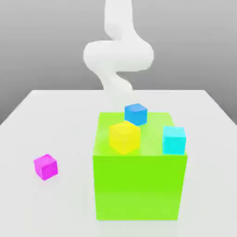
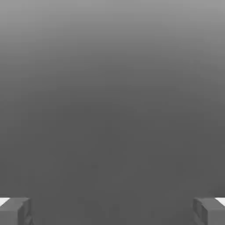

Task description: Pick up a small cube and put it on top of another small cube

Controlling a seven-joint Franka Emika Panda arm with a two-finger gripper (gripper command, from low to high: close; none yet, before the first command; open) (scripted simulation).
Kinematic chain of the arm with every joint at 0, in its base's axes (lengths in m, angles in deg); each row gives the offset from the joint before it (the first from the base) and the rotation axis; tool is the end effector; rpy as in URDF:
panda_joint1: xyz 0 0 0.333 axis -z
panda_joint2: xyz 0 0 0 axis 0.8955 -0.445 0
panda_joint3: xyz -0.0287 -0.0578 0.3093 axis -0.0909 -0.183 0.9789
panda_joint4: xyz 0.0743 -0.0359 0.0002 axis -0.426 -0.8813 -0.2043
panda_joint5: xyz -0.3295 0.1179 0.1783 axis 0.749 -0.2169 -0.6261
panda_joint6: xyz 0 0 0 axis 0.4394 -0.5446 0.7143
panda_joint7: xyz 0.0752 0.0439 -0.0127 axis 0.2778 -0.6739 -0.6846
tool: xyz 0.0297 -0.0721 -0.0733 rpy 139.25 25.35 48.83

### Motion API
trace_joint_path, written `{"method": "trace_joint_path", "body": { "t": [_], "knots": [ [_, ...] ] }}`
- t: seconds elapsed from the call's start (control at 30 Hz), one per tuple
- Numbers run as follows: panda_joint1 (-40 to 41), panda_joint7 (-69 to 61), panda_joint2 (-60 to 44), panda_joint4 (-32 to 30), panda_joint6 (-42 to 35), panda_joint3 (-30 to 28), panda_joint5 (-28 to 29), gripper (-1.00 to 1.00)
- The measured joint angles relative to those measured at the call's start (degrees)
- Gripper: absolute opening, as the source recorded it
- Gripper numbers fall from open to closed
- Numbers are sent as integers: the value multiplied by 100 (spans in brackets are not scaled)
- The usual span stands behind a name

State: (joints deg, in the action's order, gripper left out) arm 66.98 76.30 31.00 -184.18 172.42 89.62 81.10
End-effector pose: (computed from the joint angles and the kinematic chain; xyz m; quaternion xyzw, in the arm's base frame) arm 0.3684 -0.0198 0.6759 -0.8257 0.4312 -0.3307 0.1517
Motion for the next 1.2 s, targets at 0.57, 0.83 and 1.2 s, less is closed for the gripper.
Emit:
{"method": "trace_joint_path", "body": {
  "t": [0.57, 0.83, 1.2],
  "knots": [
    [2244, 4149, -2074, -1564, 1485, 204, -173, 0],
    [3181, 6184, -3041, -2293, 2179, 198, -114, 0],
    [4017, 8471, -4567, -3011, 3324, -63, 45, 0]
  ]
}}
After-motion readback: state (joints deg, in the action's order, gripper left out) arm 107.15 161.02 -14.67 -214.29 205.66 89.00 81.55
